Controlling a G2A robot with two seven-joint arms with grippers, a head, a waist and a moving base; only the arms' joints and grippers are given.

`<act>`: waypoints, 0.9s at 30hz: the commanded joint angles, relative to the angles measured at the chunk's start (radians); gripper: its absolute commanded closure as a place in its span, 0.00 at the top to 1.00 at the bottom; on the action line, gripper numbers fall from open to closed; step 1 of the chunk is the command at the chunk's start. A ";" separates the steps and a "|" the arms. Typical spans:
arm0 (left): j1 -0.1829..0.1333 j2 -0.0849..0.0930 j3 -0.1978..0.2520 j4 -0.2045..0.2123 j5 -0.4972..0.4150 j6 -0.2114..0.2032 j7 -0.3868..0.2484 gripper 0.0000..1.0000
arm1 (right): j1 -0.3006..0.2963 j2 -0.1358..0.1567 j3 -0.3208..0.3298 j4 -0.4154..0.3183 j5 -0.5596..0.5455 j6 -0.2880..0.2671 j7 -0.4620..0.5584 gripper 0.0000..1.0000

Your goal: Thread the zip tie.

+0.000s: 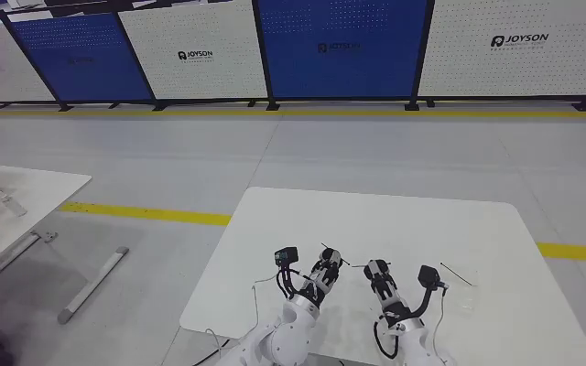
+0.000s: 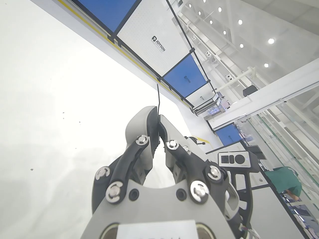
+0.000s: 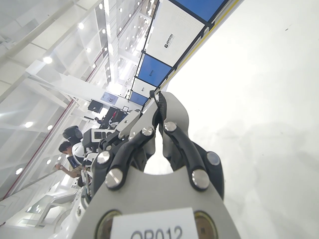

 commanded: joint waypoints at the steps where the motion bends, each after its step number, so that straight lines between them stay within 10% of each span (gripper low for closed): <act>1: 0.000 0.000 0.000 0.000 0.000 0.000 0.000 0.00 | 0.002 -0.001 0.000 0.003 -0.003 -0.001 -0.002 0.00; 27: 0.000 0.000 0.000 0.000 0.000 0.000 0.000 0.00 | 0.022 -0.019 -0.002 0.033 -0.022 -0.020 0.011 0.00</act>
